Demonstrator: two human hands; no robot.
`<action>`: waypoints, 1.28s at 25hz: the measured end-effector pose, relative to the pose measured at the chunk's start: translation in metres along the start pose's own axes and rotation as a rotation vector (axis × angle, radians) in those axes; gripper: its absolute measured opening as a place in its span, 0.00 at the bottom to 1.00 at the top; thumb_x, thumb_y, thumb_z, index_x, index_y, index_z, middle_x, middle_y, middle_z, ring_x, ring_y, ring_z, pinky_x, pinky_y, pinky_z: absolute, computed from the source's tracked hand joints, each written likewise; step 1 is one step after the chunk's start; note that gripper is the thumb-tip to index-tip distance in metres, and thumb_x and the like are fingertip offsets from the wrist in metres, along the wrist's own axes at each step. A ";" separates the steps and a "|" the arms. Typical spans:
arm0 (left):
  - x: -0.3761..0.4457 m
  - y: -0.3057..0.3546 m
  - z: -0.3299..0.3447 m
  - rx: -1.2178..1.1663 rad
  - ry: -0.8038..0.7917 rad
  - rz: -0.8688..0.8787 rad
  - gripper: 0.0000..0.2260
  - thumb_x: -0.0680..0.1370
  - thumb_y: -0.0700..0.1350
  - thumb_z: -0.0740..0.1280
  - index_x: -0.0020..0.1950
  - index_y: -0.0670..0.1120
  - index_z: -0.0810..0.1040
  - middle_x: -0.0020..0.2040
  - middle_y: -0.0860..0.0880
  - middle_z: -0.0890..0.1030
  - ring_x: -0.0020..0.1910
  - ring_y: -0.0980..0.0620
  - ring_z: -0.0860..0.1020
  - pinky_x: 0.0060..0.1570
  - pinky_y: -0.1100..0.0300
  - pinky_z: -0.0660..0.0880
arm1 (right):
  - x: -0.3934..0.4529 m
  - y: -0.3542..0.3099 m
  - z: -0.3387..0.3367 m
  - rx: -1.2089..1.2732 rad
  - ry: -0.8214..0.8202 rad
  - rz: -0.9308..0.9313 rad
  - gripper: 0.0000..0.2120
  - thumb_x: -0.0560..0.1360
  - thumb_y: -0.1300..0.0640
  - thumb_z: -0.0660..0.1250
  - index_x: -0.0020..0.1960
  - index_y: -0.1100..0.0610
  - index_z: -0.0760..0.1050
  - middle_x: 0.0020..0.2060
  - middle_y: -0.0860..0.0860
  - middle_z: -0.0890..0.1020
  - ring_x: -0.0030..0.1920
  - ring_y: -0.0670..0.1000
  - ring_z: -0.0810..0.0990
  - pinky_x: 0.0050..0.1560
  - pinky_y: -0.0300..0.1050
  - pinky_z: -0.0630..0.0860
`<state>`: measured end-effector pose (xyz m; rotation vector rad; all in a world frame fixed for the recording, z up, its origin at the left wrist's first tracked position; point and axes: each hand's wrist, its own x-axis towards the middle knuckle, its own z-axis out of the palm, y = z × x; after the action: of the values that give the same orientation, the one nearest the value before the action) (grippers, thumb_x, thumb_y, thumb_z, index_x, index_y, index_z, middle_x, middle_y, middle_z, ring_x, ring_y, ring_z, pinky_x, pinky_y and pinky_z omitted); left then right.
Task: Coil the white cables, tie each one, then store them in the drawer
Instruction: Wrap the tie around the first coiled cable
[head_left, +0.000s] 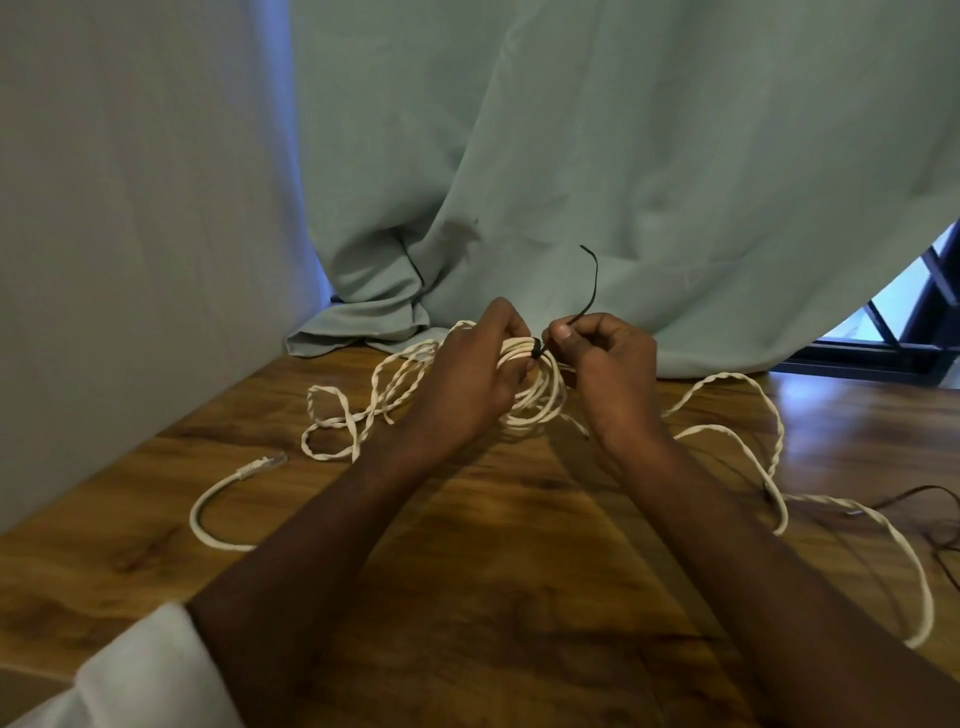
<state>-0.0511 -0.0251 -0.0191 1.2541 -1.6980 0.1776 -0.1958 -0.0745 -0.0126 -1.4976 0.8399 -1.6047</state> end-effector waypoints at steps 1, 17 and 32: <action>0.000 -0.002 0.000 0.058 0.017 0.056 0.07 0.79 0.43 0.71 0.55 0.47 0.76 0.45 0.51 0.82 0.43 0.50 0.81 0.43 0.50 0.76 | 0.000 0.000 0.001 -0.011 0.006 0.010 0.05 0.79 0.63 0.71 0.46 0.62 0.84 0.43 0.57 0.87 0.46 0.58 0.87 0.53 0.60 0.84; -0.004 0.000 0.008 0.314 0.015 0.388 0.17 0.81 0.42 0.69 0.70 0.49 0.80 0.44 0.47 0.84 0.42 0.46 0.81 0.38 0.52 0.75 | 0.013 -0.013 -0.020 0.303 -0.051 0.623 0.07 0.75 0.70 0.64 0.45 0.67 0.82 0.35 0.59 0.84 0.29 0.53 0.83 0.31 0.43 0.83; -0.001 -0.012 -0.002 0.294 0.137 0.167 0.12 0.80 0.47 0.70 0.63 0.49 0.81 0.53 0.50 0.83 0.50 0.50 0.81 0.45 0.50 0.78 | 0.004 -0.013 -0.013 -0.075 -0.312 0.114 0.18 0.76 0.59 0.77 0.64 0.53 0.79 0.48 0.53 0.87 0.45 0.50 0.88 0.44 0.47 0.85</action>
<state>-0.0399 -0.0288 -0.0234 1.2782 -1.6979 0.6188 -0.2100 -0.0728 -0.0007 -1.6683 0.7979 -1.2278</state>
